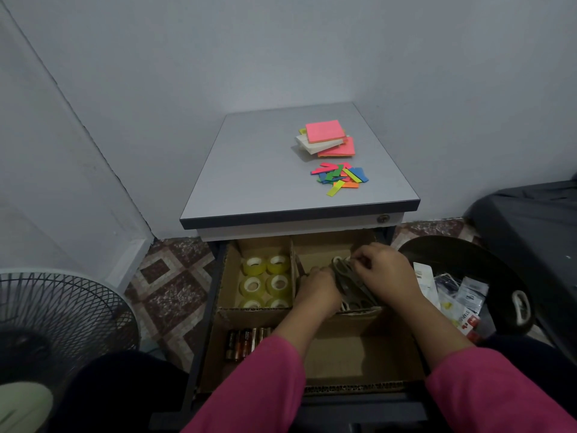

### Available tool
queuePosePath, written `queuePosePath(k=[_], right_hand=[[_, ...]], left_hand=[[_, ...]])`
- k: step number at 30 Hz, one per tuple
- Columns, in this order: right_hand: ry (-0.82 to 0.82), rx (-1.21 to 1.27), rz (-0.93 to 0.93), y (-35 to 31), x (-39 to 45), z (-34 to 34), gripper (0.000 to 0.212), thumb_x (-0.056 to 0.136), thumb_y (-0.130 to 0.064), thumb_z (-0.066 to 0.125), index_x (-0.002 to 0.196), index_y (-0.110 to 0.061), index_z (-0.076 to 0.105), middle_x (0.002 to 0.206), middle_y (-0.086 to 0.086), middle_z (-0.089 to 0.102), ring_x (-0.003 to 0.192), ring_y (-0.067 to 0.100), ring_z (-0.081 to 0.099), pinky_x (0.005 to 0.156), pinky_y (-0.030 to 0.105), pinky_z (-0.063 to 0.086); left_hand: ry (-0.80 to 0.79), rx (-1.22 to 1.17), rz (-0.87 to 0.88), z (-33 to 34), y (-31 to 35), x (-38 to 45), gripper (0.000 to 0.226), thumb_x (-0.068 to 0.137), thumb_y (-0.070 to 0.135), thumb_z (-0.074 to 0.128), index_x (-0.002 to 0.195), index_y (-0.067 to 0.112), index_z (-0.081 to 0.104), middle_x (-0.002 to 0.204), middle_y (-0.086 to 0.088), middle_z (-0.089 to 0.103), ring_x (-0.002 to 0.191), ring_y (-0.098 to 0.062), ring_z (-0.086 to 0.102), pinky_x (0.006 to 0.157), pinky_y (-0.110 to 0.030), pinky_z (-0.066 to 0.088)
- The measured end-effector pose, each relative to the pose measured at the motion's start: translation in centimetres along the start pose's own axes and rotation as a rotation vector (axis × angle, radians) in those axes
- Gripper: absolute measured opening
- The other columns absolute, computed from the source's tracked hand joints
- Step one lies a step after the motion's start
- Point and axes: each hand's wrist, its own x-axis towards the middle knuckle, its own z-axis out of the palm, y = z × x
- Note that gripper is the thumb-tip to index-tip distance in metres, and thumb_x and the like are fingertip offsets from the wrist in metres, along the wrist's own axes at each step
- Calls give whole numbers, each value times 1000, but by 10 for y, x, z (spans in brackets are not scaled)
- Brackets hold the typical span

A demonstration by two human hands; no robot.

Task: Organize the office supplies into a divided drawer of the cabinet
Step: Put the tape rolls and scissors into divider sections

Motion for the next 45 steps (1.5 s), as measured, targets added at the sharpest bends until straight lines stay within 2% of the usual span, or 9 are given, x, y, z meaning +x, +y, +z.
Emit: queuePosePath(k=[6,13,20,26,31,36,40,43,45], right_hand=[[-3,-7,2,-1,0,-1,16,89,-24,59,96,-16,71,86,-2,63,78,11,55,67,28,48],[0,-14,10,-3,-1,-2,16,90,-25,59,95,-17,71,86,-1,63,78,12,55,67,28,48],[29,47,-37,-5,-6,-5,14,89,-22,61,96,-15,70,89,-1,63,79,13,57,67,29,50],[192,104,-186,-23,-3,-16,10,85,-14,68,95,-13,70,88,-3,63,81,9,57,70,16,41],[283,169,-227,-49,25,-34,16,88,-21,59,98,-12,69,92,-3,62,88,5,52,77,9,37],[339,268,-133,-70,75,-52,9,89,-16,62,93,-13,70,91,-6,60,89,7,53,78,17,39],[389,460,104,-74,125,-68,10,90,-20,57,89,-18,67,95,0,62,87,11,55,79,25,43],[361,483,259,-63,167,-74,24,92,-27,55,111,-14,63,113,5,60,87,13,57,78,23,41],[265,503,367,-53,193,-73,42,92,-37,56,127,-14,54,130,10,52,109,21,54,83,24,36]], left_hand=[[-30,5,12,1,-2,0,50,87,-1,51,133,19,53,133,-8,53,119,-27,54,96,-38,50],[74,-90,99,1,-6,-5,40,89,5,48,124,22,57,121,-5,57,107,-26,57,88,-41,53],[390,-268,336,0,-11,-16,30,93,10,48,119,17,62,118,0,58,112,-16,52,93,-29,46],[678,-395,484,-38,-13,-28,27,93,7,50,114,18,63,110,8,58,108,-7,51,94,-24,46],[830,-412,473,-97,-11,-13,27,93,5,50,113,15,63,110,5,59,107,-8,52,93,-24,46],[720,-294,331,-145,-23,23,35,92,5,46,123,13,59,121,-5,58,115,-19,50,94,-29,44],[583,-305,238,-170,-37,55,34,93,14,50,126,12,56,126,-7,56,116,-22,50,99,-35,44],[535,-355,273,-181,-36,69,36,94,26,53,127,13,55,127,-5,56,115,-19,52,100,-34,44],[512,-386,299,-185,-34,76,39,94,32,53,128,13,56,128,-3,57,115,-18,53,101,-33,43]])
